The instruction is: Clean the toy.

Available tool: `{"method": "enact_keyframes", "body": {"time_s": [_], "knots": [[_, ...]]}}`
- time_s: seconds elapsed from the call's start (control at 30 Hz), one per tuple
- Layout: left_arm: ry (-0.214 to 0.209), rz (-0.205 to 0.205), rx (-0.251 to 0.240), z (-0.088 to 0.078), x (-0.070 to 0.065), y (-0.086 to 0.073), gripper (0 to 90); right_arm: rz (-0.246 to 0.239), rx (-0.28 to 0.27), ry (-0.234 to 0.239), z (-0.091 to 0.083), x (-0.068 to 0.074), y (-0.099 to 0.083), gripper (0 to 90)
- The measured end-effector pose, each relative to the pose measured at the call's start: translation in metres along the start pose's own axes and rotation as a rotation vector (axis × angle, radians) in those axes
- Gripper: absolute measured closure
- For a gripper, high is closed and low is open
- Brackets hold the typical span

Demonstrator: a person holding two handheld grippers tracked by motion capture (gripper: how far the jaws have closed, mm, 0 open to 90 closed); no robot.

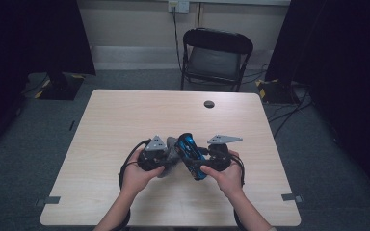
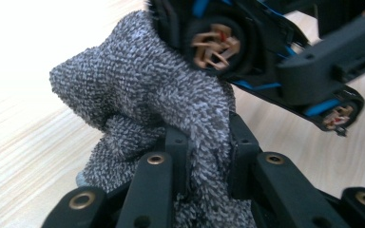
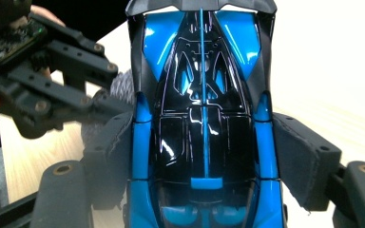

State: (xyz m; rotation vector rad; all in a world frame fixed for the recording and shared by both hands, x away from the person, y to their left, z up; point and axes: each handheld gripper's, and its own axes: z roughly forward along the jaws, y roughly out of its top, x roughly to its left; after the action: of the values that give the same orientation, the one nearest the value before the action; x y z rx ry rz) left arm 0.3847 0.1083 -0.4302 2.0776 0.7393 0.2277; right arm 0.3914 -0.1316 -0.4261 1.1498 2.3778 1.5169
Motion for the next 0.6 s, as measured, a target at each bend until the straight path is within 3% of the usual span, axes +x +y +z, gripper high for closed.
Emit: {"method": "enact_keyframes", "body": {"time_s": [0.13, 0.6], "knots": [[-0.023, 0.015, 0.013, 0.001, -0.005, 0.000, 75.3, 0.003, -0.007, -0.001, 0.000, 0.001, 0.003, 27.9], [-0.161, 0.102, 0.064, 0.015, -0.033, -0.013, 75.3, 0.021, -0.023, -0.040, 0.002, -0.002, 0.012, 27.9]]}}
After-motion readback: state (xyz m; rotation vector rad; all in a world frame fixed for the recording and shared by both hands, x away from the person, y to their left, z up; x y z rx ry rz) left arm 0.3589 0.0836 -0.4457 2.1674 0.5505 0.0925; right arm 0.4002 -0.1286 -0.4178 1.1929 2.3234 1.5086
